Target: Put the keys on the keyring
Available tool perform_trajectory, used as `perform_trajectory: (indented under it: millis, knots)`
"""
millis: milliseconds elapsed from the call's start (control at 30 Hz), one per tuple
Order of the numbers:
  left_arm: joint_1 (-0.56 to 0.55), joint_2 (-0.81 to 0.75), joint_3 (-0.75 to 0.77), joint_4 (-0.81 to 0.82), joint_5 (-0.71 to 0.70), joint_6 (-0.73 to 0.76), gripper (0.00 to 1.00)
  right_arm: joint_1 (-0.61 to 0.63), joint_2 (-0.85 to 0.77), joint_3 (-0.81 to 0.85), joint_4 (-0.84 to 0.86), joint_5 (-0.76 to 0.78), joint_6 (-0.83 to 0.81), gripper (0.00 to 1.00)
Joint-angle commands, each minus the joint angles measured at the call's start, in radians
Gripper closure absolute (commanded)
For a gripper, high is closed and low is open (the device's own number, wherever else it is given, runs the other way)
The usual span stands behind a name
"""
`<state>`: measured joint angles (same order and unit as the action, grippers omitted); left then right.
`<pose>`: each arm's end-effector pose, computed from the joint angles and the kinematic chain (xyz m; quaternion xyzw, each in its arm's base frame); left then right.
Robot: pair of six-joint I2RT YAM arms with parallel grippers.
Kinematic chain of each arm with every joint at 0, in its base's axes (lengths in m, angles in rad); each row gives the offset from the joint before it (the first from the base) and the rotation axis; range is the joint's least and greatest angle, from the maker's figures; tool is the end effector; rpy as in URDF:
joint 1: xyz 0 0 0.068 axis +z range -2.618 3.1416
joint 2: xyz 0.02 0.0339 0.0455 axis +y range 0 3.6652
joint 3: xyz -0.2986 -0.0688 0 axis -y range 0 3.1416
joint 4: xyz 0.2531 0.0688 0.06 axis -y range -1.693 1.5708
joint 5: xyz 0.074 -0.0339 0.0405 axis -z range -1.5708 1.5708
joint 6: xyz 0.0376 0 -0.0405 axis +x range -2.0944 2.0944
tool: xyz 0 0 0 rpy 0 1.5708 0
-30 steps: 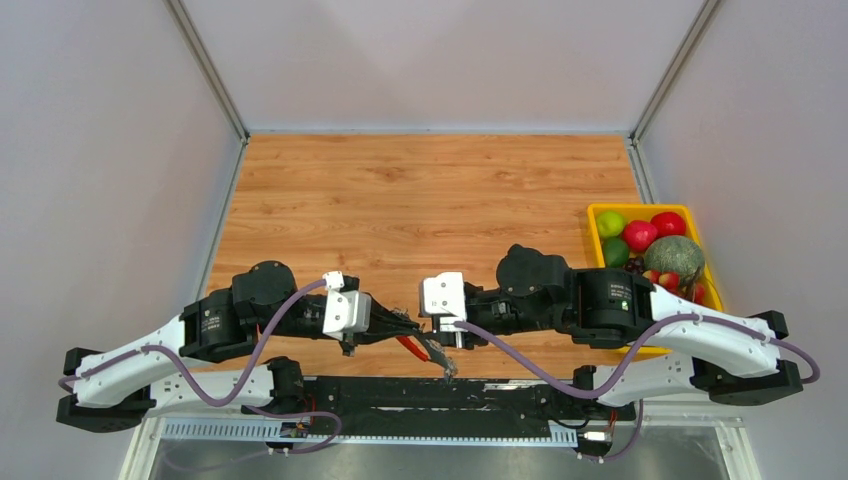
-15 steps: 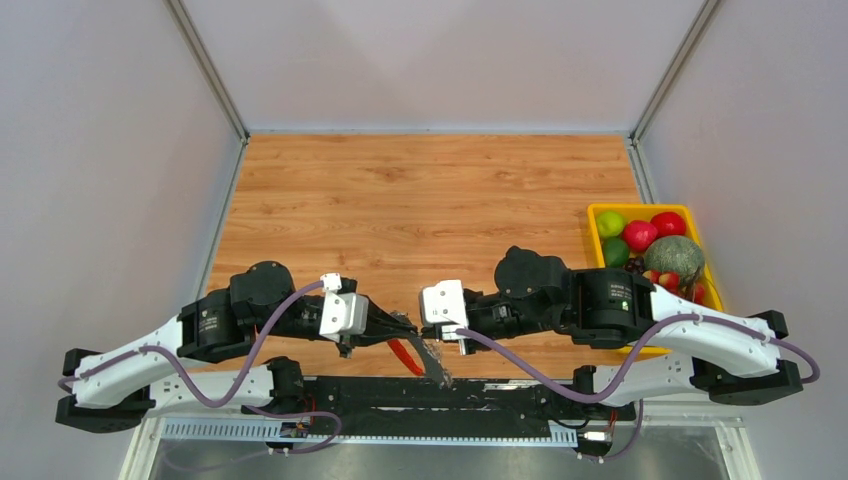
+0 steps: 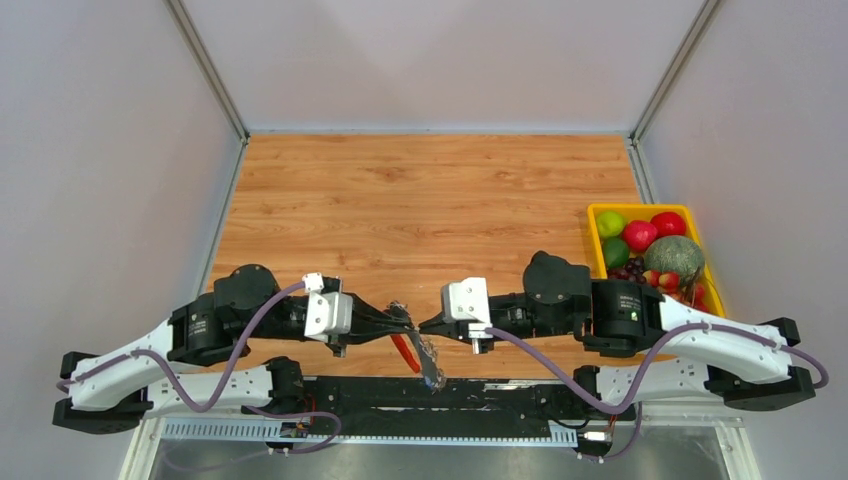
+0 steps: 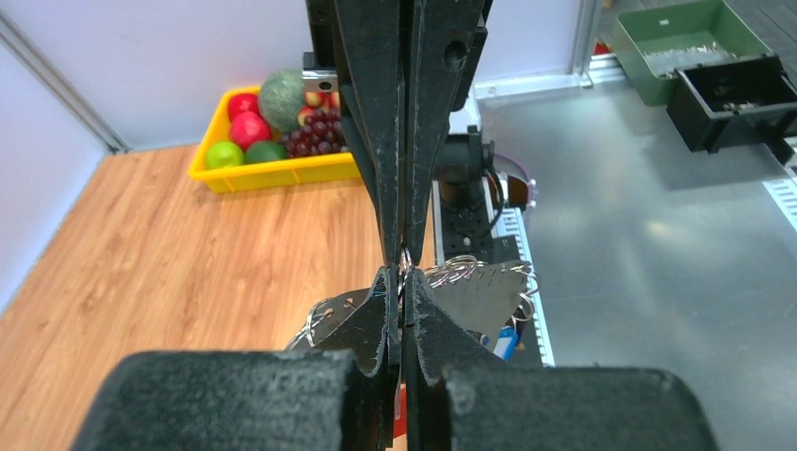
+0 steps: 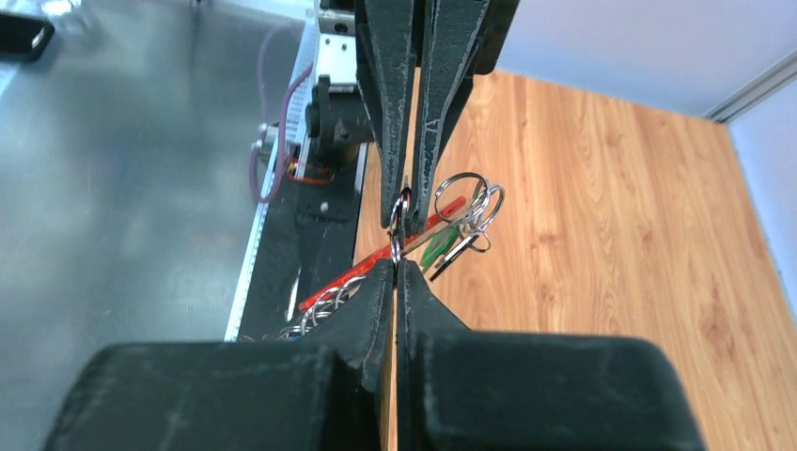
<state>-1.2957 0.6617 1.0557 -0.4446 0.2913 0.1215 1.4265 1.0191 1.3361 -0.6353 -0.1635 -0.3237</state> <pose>0.0181 -0.1040 0.4440 0.5426 0.4794 -0.4652 0.5093 0.0214 0.1897 0.4689 -0.6505 0.4808 0.3624 0.4629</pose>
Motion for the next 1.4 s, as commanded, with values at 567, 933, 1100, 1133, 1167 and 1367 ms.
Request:
perform_trajectory:
  millis: [567, 933, 1100, 1133, 1167, 1367]
  knots:
    - [-0.002, -0.120, -0.121, 0.233, -0.108, -0.028, 0.97, 0.011, -0.196, -0.274, 0.623, 0.116, 0.170, 1.00]
    - [-0.003, -0.141, -0.173, 0.327, -0.154, -0.039, 0.83, 0.015, -0.200, -0.329, 0.755, 0.119, 0.185, 1.00]
    - [-0.002, -0.121, -0.136, 0.305, -0.124, -0.033, 1.00, 0.016, -0.169, -0.281, 0.682, 0.112, 0.166, 1.00]
    - [-0.002, -0.113, -0.128, 0.297, -0.121, -0.033, 1.00, 0.017, -0.164, -0.269, 0.659, 0.112, 0.162, 1.00]
    - [-0.002, -0.109, -0.112, 0.280, -0.116, -0.034, 1.00, 0.016, -0.162, -0.257, 0.642, 0.111, 0.159, 1.00]
    - [-0.002, -0.102, -0.091, 0.254, -0.099, -0.032, 1.00, 0.015, -0.158, -0.245, 0.539, 0.125, 0.162, 1.00]
